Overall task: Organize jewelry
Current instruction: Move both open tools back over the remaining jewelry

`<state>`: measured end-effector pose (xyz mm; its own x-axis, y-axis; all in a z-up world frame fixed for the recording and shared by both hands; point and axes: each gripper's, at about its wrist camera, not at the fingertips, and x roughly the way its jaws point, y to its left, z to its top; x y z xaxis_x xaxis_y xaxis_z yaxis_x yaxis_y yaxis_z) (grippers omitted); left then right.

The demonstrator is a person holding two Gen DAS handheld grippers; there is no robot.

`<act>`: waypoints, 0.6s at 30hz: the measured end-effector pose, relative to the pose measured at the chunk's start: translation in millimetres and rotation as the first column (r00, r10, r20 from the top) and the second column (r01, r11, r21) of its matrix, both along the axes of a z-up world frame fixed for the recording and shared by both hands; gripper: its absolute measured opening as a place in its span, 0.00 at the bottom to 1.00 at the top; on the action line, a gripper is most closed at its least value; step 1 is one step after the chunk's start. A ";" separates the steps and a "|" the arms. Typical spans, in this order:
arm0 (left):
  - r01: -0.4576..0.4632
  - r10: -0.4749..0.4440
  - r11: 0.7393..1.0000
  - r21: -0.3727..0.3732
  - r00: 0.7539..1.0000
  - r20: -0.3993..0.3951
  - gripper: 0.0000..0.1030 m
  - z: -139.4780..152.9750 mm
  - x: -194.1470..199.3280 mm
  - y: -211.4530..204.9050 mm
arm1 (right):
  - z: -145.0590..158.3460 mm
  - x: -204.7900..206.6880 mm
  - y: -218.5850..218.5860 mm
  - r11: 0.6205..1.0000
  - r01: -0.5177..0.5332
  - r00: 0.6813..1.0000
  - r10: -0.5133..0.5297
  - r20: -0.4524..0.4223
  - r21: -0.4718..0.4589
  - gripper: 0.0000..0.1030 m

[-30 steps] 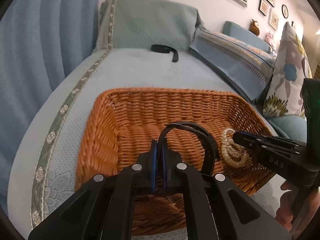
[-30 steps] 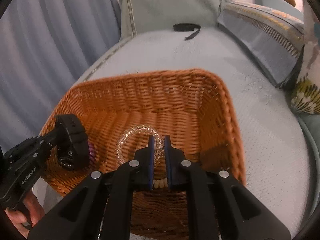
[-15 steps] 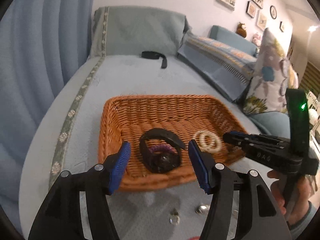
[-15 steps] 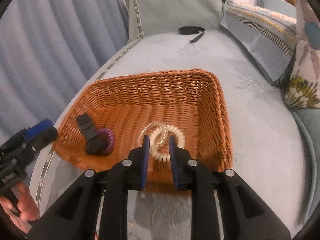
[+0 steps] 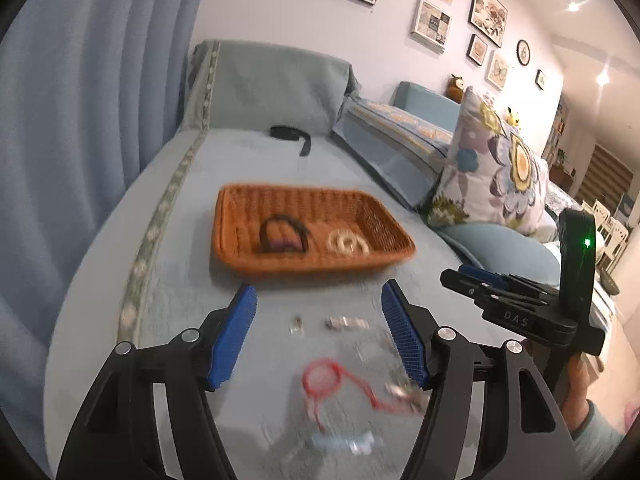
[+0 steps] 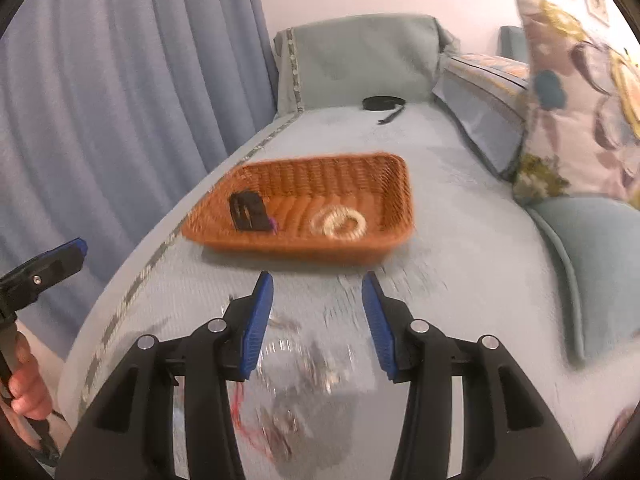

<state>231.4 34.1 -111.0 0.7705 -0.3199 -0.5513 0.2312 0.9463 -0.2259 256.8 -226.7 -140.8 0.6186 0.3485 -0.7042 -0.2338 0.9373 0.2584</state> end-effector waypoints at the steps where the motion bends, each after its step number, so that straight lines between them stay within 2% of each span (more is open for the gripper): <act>1: -0.001 0.001 1.000 -0.002 1.000 -0.010 0.62 -4.5 -7.1 -0.9 | -2.6 -7.9 -2.0 1.000 -0.001 1.000 0.001 -0.006 0.004 0.42; 5: -0.018 0.017 1.000 -0.021 0.997 -0.080 0.62 -37.3 -36.4 -3.1 | -23.6 -44.0 -8.3 0.999 -0.022 0.999 0.024 -0.039 0.048 0.42; 9: -0.027 0.016 0.997 -0.073 0.987 -0.157 0.62 -71.4 -49.5 -5.9 | -45.7 -69.6 -1.8 0.999 -0.042 0.997 0.044 -0.062 0.032 0.42; 12: -0.041 0.022 0.996 -0.079 0.973 -0.231 0.62 -95.5 -51.0 -11.1 | -59.9 -82.1 4.9 0.999 -0.047 0.996 0.047 -0.072 -0.001 0.41; 18: -0.047 0.019 0.995 -0.083 0.948 -0.318 0.62 -121.9 -40.5 -19.5 | -79.4 -86.5 6.6 0.999 -0.040 0.993 0.041 -0.111 0.016 0.37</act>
<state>190.8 14.6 -232.9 0.5719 -0.3555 -0.7393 0.1031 0.9252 -0.3652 170.3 -220.1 -220.2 0.5221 0.3817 -0.7627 -0.2408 0.9239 0.2975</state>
